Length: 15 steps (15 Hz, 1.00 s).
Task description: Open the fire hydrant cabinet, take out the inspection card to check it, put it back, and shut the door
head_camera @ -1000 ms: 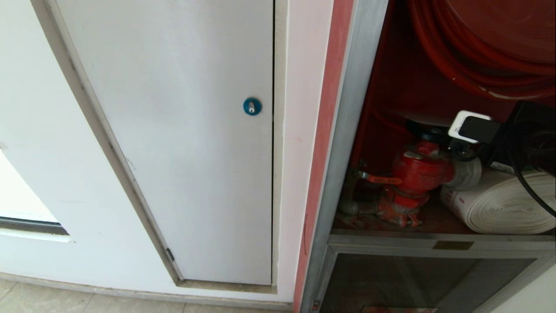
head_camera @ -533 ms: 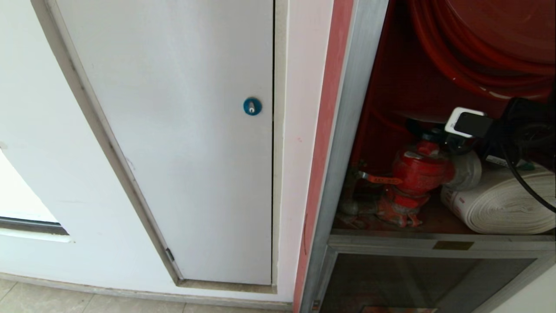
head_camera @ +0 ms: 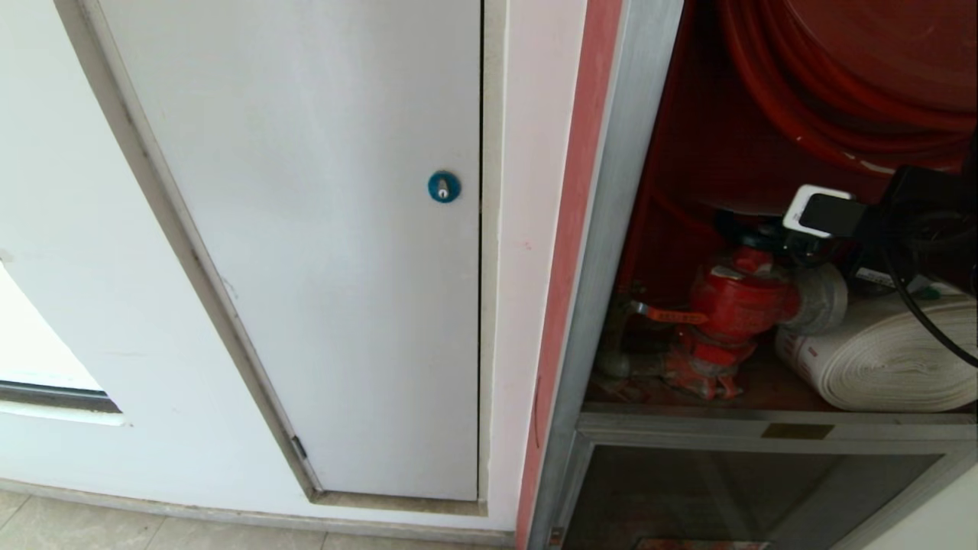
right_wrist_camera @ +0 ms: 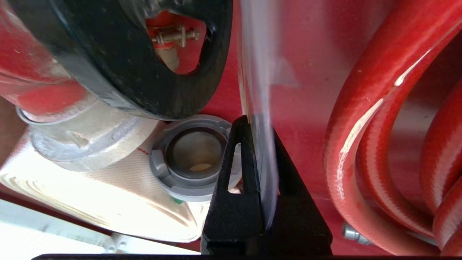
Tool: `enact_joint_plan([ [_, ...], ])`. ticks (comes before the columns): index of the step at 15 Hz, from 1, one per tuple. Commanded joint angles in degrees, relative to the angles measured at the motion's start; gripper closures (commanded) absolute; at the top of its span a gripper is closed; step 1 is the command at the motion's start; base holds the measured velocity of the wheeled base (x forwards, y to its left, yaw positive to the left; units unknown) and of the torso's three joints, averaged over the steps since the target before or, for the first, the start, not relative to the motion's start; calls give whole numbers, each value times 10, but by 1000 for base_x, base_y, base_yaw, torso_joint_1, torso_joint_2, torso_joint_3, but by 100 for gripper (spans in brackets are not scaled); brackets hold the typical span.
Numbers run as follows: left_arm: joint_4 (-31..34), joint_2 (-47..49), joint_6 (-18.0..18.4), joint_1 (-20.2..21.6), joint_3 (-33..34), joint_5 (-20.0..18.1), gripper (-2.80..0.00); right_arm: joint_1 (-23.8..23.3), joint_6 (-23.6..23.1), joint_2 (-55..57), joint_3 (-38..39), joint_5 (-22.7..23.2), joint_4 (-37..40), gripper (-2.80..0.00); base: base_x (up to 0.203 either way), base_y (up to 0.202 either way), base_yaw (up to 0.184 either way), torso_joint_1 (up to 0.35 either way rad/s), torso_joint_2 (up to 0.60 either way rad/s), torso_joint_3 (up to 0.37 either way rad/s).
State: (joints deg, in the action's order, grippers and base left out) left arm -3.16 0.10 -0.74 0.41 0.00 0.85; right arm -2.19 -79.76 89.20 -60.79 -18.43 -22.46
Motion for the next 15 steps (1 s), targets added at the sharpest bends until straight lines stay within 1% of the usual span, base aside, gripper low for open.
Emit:
enact_joint_plan([
  [1,0,0,0,0,11,0,0,-1,-6,0,-3,-1,-2,-246,0,0,0,0,0,0],
  [2,0,0,0,0,11,0,0,0,-6,0,-6,0,-2,-280,0,0,0,0,0,0],
  [9,0,0,0,0,11,0,0,-1,-6,-8,-7,-1,-2,-280,0,0,0,0,0,0],
  [15,0,0,0,0,11,0,0,0,-6,-52,43,1,-1,-280,0,0,0,0,0,0],
])
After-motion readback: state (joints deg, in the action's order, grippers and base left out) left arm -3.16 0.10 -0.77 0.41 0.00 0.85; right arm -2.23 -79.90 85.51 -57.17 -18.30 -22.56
